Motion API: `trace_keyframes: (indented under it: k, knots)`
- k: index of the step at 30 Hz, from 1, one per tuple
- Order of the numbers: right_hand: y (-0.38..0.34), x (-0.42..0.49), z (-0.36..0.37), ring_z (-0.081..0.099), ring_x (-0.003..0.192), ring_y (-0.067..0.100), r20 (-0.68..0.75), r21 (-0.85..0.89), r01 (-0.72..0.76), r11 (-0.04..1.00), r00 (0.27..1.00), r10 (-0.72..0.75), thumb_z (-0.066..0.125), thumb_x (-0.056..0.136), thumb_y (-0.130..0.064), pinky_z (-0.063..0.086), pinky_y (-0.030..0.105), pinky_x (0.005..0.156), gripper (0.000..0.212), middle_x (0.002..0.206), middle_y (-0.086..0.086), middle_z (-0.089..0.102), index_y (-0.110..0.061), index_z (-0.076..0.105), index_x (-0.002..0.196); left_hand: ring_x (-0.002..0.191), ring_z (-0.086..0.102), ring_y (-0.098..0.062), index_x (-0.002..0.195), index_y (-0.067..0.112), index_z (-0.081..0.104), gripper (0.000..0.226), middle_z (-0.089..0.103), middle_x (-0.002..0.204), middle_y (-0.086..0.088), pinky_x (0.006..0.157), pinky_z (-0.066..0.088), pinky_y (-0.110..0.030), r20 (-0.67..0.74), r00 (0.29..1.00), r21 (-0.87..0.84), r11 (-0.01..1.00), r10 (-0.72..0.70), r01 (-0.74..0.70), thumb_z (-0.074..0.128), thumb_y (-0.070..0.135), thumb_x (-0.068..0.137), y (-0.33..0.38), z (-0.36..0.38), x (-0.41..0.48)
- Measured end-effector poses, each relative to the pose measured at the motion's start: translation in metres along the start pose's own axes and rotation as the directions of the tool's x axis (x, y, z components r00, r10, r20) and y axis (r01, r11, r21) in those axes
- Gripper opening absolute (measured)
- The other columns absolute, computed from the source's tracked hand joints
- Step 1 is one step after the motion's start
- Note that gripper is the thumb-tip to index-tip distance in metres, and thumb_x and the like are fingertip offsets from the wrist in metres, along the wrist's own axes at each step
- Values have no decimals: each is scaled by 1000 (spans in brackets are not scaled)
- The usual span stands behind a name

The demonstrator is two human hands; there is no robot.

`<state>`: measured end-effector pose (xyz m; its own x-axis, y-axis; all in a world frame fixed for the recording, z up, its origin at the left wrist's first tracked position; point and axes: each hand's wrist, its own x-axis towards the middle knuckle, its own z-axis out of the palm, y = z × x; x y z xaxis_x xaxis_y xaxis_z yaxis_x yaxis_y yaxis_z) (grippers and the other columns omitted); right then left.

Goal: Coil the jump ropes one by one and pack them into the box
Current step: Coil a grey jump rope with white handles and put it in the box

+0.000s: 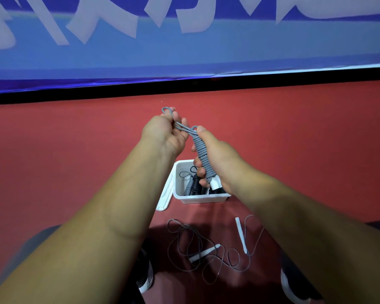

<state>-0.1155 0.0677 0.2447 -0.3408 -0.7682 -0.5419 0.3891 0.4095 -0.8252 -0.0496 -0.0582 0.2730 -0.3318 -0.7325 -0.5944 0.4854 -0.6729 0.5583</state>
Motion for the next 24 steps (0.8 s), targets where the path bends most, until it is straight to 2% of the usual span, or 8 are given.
trace_keyframes:
  k: [3, 6, 9, 12, 14, 19, 22, 24]
  knots:
    - [3, 1, 1, 49, 45, 20, -29, 28, -6, 1000, 1000, 7, 56, 95, -73, 47, 29, 49, 56, 65, 5, 56, -18, 65, 96, 36, 42, -1, 88, 16, 61, 34, 48, 62, 8, 59, 43, -24, -37, 999, 95, 995, -26, 30, 38, 21, 113, -1, -1, 9]
    - [3, 2, -1, 48, 46, 20, -64, 78, 1, 997, 998, 4, 56, 95, -71, 45, 30, 49, 55, 66, 5, 56, -17, 65, 97, 34, 41, 0, 88, 19, 63, 37, 48, 61, 9, 52, 42, -21, -59, 996, 232, 970, -64, 76, 41, 35, 113, -10, -6, 13]
    - [-2, 3, -9, 45, 45, 18, -54, 177, -16, 984, 998, 26, 56, 95, -71, 44, 29, 51, 53, 66, 4, 54, -18, 65, 95, 39, 42, -3, 89, 23, 64, 35, 46, 60, 11, 57, 30, -25, -3, 988, 472, 871, -153, 137, 39, 30, 113, -17, -8, 7]
    - [-7, 0, -18, 41, 44, 17, 109, 185, -33, 982, 994, 13, 53, 98, -71, 41, 28, 52, 51, 65, 3, 51, -21, 62, 97, 51, 34, -6, 86, 21, 61, 33, 41, 56, 10, 54, 24, -25, 70, 979, 533, 836, -194, 128, 40, 24, 111, -13, -6, 2]
    - [-9, -6, -21, 38, 44, 16, 243, 154, -59, 986, 970, 20, 49, 99, -72, 40, 27, 50, 52, 65, 2, 47, -22, 60, 94, 49, 34, -7, 87, 20, 62, 30, 38, 56, 9, 54, 25, -23, 103, 970, 535, 835, -219, 131, 42, 22, 110, -11, -4, 1]
    - [-15, -18, -33, 29, 45, 14, 442, 39, -116, 993, 893, 87, 47, 98, -75, 34, 25, 47, 52, 64, 2, 39, -24, 53, 93, 67, 56, -12, 95, 13, 70, 27, 59, 72, 1, 72, 51, -29, 250, 921, 579, 808, -299, 105, 50, 26, 109, -11, -3, -7]
    - [-20, -23, -41, 30, 43, 12, 536, -43, -124, 991, 835, 127, 43, 98, -77, 33, 25, 47, 57, 63, 3, 39, -22, 58, 90, 52, 60, -13, 103, 11, 67, 24, 62, 64, -2, 55, 58, -27, 356, 862, 647, 761, -362, 53, 52, 28, 108, -8, -5, -17]
    - [-22, -25, -45, 33, 41, 12, 556, -121, -113, 986, 815, 161, 40, 98, -76, 35, 23, 47, 71, 61, 5, 43, -9, 63, 98, 48, 46, -14, 103, 11, 70, 26, 56, 58, -1, 46, 46, -23, 396, 838, 697, 717, -376, -7, 55, 32, 107, -8, -10, -16]
